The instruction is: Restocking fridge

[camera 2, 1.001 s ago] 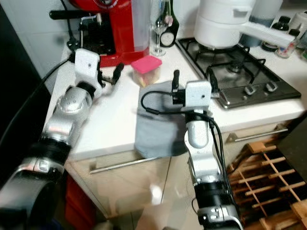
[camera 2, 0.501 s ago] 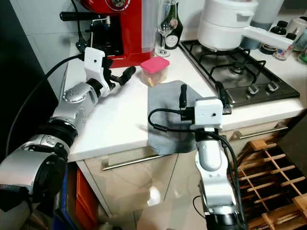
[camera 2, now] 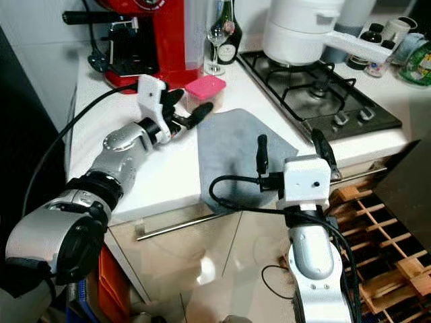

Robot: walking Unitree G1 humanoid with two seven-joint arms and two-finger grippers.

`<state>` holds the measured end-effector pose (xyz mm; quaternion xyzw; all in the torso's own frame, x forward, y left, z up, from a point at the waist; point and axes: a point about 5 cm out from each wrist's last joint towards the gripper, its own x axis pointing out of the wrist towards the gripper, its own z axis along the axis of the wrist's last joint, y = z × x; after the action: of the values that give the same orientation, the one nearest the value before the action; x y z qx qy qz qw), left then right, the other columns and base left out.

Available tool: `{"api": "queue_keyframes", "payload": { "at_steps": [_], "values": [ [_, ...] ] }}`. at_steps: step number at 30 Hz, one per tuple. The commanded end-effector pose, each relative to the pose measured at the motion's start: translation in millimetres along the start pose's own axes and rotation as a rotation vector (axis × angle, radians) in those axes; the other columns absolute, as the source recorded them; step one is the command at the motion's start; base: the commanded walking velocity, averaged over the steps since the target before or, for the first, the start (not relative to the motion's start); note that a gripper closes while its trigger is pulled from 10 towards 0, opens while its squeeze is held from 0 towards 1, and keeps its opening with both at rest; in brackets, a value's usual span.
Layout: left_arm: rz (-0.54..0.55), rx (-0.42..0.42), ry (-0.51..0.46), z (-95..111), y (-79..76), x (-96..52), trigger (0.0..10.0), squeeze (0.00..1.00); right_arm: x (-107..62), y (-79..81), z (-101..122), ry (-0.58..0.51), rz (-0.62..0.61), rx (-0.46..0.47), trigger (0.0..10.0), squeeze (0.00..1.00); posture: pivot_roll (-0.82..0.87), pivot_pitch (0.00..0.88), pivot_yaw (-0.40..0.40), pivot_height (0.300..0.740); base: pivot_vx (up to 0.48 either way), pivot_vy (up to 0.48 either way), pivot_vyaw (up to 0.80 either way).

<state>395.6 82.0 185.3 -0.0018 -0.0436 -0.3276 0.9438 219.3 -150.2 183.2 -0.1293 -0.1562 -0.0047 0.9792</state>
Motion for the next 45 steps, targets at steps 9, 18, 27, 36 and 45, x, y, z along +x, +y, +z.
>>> {"api": "queue_keyframes", "payload": {
  "at_steps": [9,18,27,36,45],
  "values": [
    [0.156,0.130,-0.017,23.8,21.2,0.8,10.0,0.00,-15.7,-2.0,9.0,0.039,-0.013,-0.006,10.0,0.09,-0.44,0.119,0.014,0.740,0.000,0.000,0.00],
    [0.155,0.139,-0.052,31.3,24.7,-0.2,10.0,0.00,-19.5,-0.1,10.3,0.061,0.005,-0.008,10.0,0.10,-0.43,0.124,0.000,0.740,0.000,0.000,0.00],
    [0.140,0.084,-0.017,24.7,17.9,4.2,10.0,0.00,-22.2,1.1,12.7,0.069,0.014,-0.010,10.0,0.09,-0.45,0.134,0.004,0.740,0.000,0.000,0.00],
    [0.221,0.078,0.025,22.9,20.5,5.9,10.0,0.00,-25.4,1.0,12.8,0.081,0.012,-0.016,10.0,0.09,-0.46,0.139,0.011,0.740,0.000,0.000,0.00],
    [0.237,0.077,0.036,22.6,20.6,6.6,10.0,0.00,-26.3,-0.2,14.0,0.086,0.015,-0.023,10.0,0.09,-0.47,0.144,0.008,0.740,0.000,0.000,0.00]
  ]
}}
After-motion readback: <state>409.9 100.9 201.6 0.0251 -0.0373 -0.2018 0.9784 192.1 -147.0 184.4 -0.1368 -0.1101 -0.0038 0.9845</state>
